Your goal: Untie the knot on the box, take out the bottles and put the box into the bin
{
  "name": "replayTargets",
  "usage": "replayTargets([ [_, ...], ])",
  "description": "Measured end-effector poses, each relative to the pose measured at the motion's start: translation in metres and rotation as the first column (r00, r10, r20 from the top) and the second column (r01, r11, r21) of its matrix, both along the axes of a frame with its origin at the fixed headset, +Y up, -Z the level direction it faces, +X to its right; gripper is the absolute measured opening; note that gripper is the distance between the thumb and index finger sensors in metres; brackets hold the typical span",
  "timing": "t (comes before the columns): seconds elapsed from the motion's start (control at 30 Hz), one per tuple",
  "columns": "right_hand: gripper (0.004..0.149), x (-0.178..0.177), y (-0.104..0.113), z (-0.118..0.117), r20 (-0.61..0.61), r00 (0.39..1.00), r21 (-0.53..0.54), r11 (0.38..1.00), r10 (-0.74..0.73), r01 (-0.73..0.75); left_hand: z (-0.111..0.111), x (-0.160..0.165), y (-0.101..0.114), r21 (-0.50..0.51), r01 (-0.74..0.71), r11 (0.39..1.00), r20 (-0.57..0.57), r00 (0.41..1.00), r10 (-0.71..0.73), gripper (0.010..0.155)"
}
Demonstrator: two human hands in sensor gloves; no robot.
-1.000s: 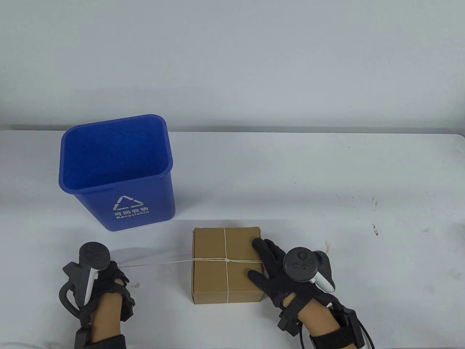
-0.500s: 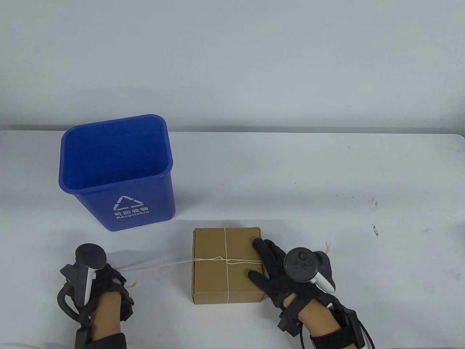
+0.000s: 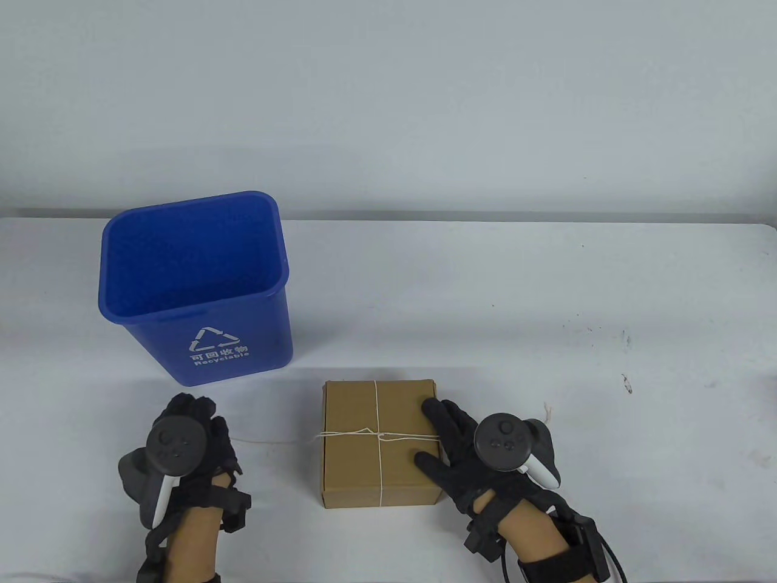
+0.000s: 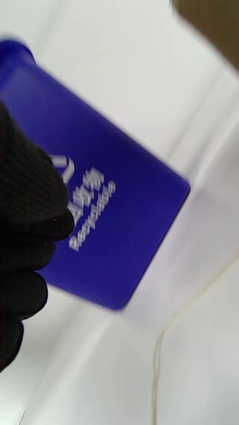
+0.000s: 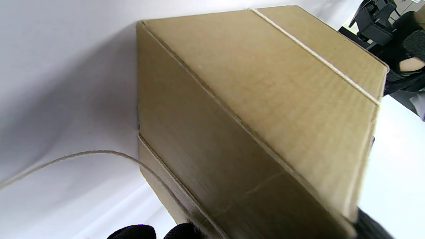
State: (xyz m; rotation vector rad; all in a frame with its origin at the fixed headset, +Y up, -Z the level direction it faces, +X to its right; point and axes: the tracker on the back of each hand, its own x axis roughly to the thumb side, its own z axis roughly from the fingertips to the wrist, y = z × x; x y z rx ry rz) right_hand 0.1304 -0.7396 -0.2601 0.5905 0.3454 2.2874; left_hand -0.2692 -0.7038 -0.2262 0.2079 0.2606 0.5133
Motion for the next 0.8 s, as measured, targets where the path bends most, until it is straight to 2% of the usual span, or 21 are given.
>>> replayTargets([
  [0.1, 0.081, 0.000, 0.000, 0.000, -0.001, 1.000, -0.004, 1.000, -0.004, 0.004, 0.003, 0.014, 0.003, 0.045, 0.001, 0.999, 0.103, 0.995, -0.006, 0.056],
  [0.13, 0.081, 0.000, 0.000, 0.000, -0.001, 1.000, -0.001, 1.000, -0.003, 0.003, 0.003, 0.020, 0.004, 0.073, -0.027, 0.997, 0.181, 0.983, 0.013, 0.058],
  [0.27, 0.081, 0.000, 0.001, 0.000, -0.002, 1.000, 0.008, 1.000, -0.001, 0.001, 0.006, 0.049, 0.008, 0.133, -0.093, 0.987, 0.353, 0.935, 0.040, 0.063],
  [0.33, 0.080, 0.000, 0.001, -0.001, -0.003, 1.000, 0.009, 1.000, -0.004, 0.004, 0.005, 0.065, 0.009, 0.138, -0.099, 0.985, 0.435, 0.900, 0.030, 0.065],
  [0.43, 0.080, 0.001, 0.000, -0.002, -0.008, 1.000, 0.008, 1.000, -0.017, 0.017, 0.003, 0.089, 0.007, 0.079, -0.164, 0.983, 0.556, 0.826, 0.093, 0.068],
  [0.53, 0.080, 0.001, 0.001, -0.002, -0.012, 1.000, 0.014, 1.000, -0.018, 0.019, 0.002, 0.108, 0.007, 0.045, -0.166, 0.985, 0.618, 0.780, 0.103, 0.073],
  [0.7, 0.077, 0.002, 0.002, -0.004, -0.003, 0.999, 0.023, 0.999, -0.048, 0.048, -0.010, 0.136, 0.015, -0.020, -0.047, 0.999, 0.680, 0.732, 0.048, 0.080],
  [0.8, 0.075, 0.003, 0.002, -0.005, 0.002, 0.999, 0.028, 0.998, -0.052, 0.052, -0.015, 0.152, 0.016, -0.014, -0.010, 1.000, 0.677, 0.736, 0.017, 0.082],
])
